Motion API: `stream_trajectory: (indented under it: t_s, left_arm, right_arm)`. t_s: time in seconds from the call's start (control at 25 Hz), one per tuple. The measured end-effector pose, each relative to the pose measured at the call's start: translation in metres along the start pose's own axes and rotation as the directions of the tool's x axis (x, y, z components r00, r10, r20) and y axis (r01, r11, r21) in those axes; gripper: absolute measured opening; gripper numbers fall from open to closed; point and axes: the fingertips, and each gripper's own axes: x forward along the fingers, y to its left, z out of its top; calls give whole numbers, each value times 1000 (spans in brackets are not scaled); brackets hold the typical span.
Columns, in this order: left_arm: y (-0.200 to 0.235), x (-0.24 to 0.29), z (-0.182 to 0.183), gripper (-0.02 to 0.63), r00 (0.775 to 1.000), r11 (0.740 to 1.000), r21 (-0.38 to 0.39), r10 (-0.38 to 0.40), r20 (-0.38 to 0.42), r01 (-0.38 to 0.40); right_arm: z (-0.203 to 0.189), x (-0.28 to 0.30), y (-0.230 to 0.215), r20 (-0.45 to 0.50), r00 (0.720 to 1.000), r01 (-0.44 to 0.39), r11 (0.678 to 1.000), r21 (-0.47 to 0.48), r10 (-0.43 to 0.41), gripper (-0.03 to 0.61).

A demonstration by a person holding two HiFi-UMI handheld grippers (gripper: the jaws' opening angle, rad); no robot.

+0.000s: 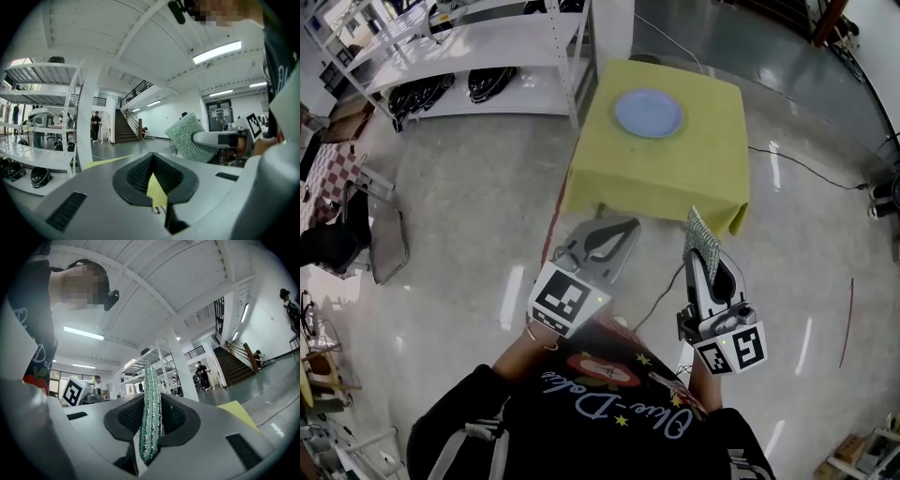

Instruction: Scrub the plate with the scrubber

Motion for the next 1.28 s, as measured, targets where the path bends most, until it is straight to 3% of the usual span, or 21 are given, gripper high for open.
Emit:
stream_trajectory:
  t_s: [0.4, 0.92, 1.28]
  left_arm:
    - [43, 70, 18, -5, 996, 997, -2, -76, 42, 76]
    - [161, 119, 11, -5, 998, 997, -37, -60, 25, 61]
    - [254, 124, 5, -5, 999, 997, -66, -31, 26, 32]
  right_arm:
    - [14, 47, -51, 17, 998, 65, 997, -48, -64, 60]
    - [-6, 172, -91, -15, 998, 60, 998, -21, -60, 61]
    - [-25, 264, -92, -31, 999, 17, 1000, -9, -17, 61]
